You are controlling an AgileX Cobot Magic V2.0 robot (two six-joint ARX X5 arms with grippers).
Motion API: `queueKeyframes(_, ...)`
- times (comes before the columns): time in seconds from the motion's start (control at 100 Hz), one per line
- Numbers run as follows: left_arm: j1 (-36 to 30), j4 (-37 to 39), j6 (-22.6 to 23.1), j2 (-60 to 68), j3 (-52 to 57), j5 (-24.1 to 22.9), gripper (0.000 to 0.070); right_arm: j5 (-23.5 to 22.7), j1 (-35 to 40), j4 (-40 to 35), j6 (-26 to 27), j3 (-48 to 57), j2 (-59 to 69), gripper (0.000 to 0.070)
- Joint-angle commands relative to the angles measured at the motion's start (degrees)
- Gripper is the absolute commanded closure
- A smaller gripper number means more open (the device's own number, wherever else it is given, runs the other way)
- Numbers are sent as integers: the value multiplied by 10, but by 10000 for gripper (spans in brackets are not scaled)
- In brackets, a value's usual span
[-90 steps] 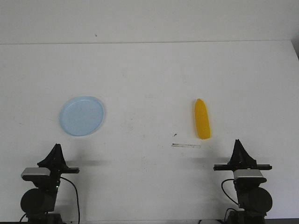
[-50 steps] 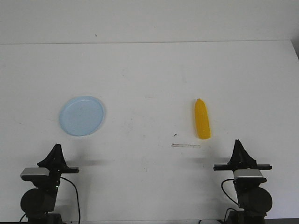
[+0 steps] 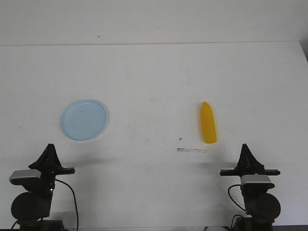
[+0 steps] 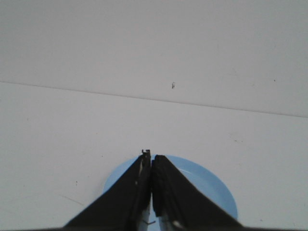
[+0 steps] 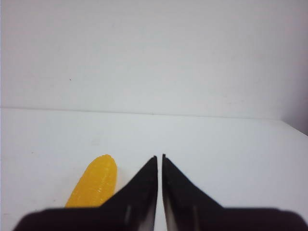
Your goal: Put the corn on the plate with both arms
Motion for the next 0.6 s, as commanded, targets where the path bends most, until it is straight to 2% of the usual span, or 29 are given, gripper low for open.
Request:
queueKeyframes(0.0, 0, 0, -1, 26, 38, -3, 699, 0, 0, 4, 5, -1, 0, 686)
queueKeyframes(0.29, 0, -13, -1, 205, 177, -3, 699, 0, 0, 4, 5, -1, 0, 686)
queueKeyframes(0.59, 0, -96, -4, 359, 284, -2, 699, 0, 0, 4, 5, -1, 0, 686)
